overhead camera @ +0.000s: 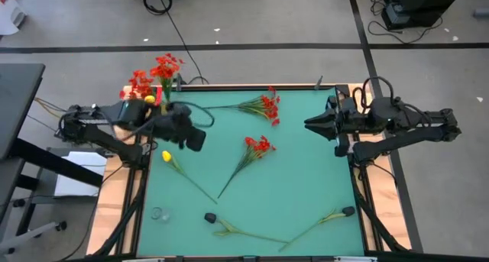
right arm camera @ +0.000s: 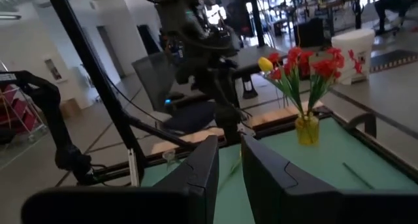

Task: Sort flowers into vase by color
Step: Put the yellow flower into the yellow vase

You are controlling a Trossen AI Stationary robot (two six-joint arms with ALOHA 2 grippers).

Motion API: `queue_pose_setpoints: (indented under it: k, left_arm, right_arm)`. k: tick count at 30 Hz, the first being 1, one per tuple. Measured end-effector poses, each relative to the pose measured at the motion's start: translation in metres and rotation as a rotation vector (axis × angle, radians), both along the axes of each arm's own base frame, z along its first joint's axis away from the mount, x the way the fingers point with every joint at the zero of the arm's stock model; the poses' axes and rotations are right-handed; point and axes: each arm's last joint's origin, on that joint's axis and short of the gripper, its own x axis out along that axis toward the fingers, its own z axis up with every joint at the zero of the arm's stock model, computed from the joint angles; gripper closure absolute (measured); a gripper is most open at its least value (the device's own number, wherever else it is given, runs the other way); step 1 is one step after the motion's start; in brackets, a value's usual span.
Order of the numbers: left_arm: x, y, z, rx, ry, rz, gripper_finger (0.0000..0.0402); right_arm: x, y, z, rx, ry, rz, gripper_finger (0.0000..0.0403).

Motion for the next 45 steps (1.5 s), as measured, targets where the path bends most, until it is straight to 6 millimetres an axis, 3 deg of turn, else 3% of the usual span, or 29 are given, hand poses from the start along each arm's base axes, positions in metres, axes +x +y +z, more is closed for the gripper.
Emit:
queue_pose_setpoints:
  k: [5,10,19,24,27,32,35,45]
  left_arm:
    - [-0.005,-0.031,-0.006,-0.025,-0.010,0.129,0.0194]
    - [-0.006,-0.053,-0.019,-0.055,0.054,0.245,0.0194]
    - [0.022,-0.088,-0.057,-0.063,0.146,0.469,0.0194]
    - [0.041,-0.101,-0.078,-0.110,0.214,0.483,0.0194]
    - [0.048,-0.105,-0.081,-0.146,0.215,0.432,0.0194]
    - [0.050,-0.107,-0.081,-0.170,0.200,0.421,0.0194]
    - [0.051,-0.107,-0.085,-0.179,0.203,0.504,0.0194]
    - [0.076,-0.123,-0.133,-0.161,0.423,0.577,0.0193]
  right_arm:
    - [0.010,0.002,-0.005,0.036,0.036,0.037,0.0326]
    - [0.005,0.002,-0.002,-0.049,0.017,0.085,0.0326]
    - [-0.041,-0.010,0.011,0.071,-0.097,-0.096,0.0326]
    - [-0.070,-0.014,0.015,0.094,-0.162,-0.152,0.0326]
    - [-0.079,-0.016,0.008,0.120,-0.111,-0.213,0.0326]
    - [-0.080,-0.017,-0.010,0.201,0.053,-0.271,0.0326]
    - [-0.074,-0.017,-0.019,0.256,0.142,-0.305,0.0326]
    - [-0.063,-0.016,-0.030,0.341,0.252,-0.347,0.0326]
